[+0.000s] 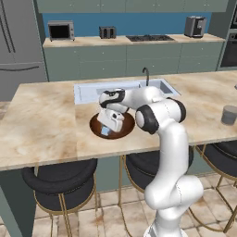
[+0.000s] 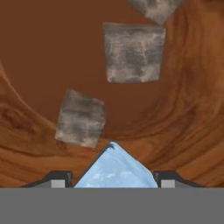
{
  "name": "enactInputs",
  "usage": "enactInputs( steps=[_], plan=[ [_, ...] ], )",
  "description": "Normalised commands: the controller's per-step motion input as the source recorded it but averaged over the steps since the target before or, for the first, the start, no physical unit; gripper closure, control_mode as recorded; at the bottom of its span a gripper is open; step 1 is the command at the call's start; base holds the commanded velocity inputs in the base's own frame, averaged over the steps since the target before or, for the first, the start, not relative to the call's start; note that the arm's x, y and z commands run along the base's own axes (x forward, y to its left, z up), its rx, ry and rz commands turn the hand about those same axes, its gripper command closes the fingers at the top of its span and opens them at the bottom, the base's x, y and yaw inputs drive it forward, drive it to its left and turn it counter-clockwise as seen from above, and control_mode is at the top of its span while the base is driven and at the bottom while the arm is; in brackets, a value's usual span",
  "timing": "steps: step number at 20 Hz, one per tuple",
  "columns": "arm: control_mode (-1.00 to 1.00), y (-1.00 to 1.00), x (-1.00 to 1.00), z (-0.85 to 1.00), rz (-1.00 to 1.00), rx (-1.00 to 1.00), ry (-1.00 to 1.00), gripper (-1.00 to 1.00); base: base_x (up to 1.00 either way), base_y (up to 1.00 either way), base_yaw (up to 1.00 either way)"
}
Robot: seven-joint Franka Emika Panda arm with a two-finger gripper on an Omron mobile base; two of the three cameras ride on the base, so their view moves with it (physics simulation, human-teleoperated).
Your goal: There are four ice cubes in the ice bowl. Place two ice cubes in each glass of water.
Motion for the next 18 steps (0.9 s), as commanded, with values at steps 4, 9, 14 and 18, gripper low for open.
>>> enactInputs(
  steps=[4, 9, 14, 18],
  plan=[
    [-1.0, -0.14, -0.05, 0.62, 0.0, 0.0, 0.04, 1.0, 0.0, 0.0, 0.0],
    [-1.0, -0.72, -0.38, 0.9, 0.0, 0.0, 0.02, 1.0, 0.0, 0.0, 0.0],
    [-1.0, -1.0, -0.47, 0.49, 0.0, -0.01, 0.0, 1.0, 0.0, 0.0, 0.0],
    [-1.0, -1.0, -0.65, 0.06, 0.0, -0.1, -0.06, 1.0, 0.0, 0.0, 0.0]
  ],
)
